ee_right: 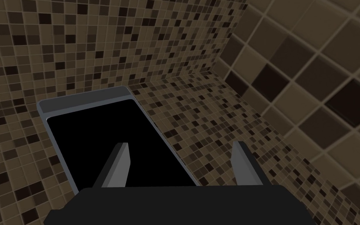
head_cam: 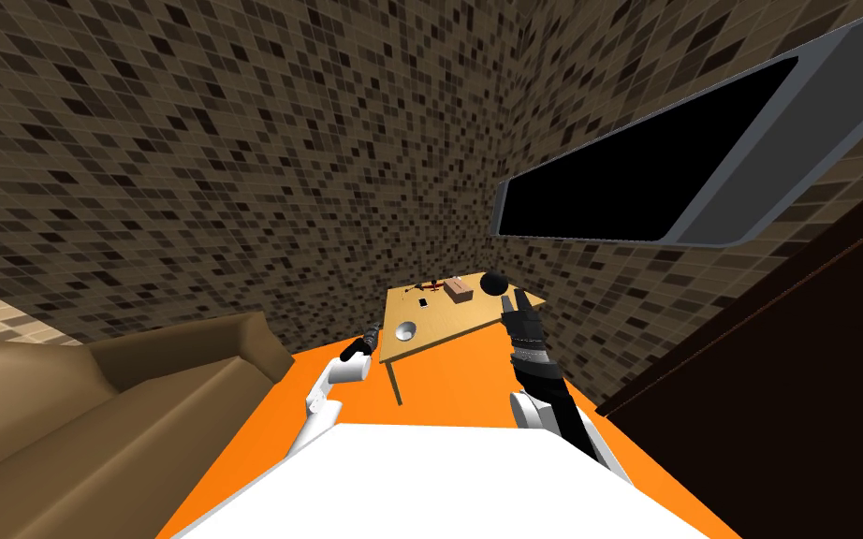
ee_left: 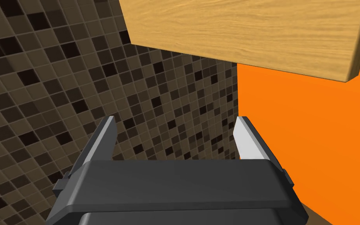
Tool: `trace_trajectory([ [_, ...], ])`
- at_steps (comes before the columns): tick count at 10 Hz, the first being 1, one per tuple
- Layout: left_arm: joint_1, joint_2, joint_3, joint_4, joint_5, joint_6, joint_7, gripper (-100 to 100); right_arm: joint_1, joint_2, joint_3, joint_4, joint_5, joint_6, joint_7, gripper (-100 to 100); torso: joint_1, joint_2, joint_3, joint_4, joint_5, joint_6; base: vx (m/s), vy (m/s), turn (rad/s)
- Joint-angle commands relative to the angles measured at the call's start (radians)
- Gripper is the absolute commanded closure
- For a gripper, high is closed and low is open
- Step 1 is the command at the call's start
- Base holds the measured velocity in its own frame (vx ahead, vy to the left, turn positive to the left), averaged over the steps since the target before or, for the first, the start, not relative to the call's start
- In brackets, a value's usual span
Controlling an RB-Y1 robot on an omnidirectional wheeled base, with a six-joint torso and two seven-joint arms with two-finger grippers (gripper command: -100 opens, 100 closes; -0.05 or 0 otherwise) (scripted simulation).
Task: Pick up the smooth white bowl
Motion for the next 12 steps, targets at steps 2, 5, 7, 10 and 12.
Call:
trace_trajectory([
  [2,-0.020,-0.013,-0.001,0.035,-0.008,0.050,0.002,-100,0.000,0.000,0.000,0.000,0.000,0.000,0.000,0,0.000,0.000,0.000,0.000,0.000,0.000,0.051,-0.026,-0.020],
  [5,-0.063,-0.028,-0.005,0.121,-0.009,0.145,0.008,-100,0.000,0.000,0.000,0.000,0.000,0.000,0.000,0,-0.001,-0.001,-0.001,0.000,0.000,0.000,0.080,-0.042,-0.037],
  [7,-0.075,-0.034,-0.007,0.147,-0.009,0.178,0.010,-100,0.000,0.000,0.000,0.000,0.000,0.000,0.000,0,0.000,-0.001,-0.001,0.000,0.000,0.000,0.071,-0.018,-0.019],
  [10,-0.104,-0.053,-0.011,0.215,-0.011,0.254,0.015,-100,0.000,0.000,0.000,0.000,0.000,0.000,0.000,0,0.000,-0.002,-0.001,0.000,0.000,0.000,0.094,-0.027,-0.036],
  [12,-0.114,-0.070,-0.012,0.252,-0.012,0.292,0.017,-100,0.000,0.000,0.000,0.000,0.000,0.000,0.000,0,0.000,-0.003,-0.002,-0.001,0.000,0.000,0.106,-0.016,-0.031],
])
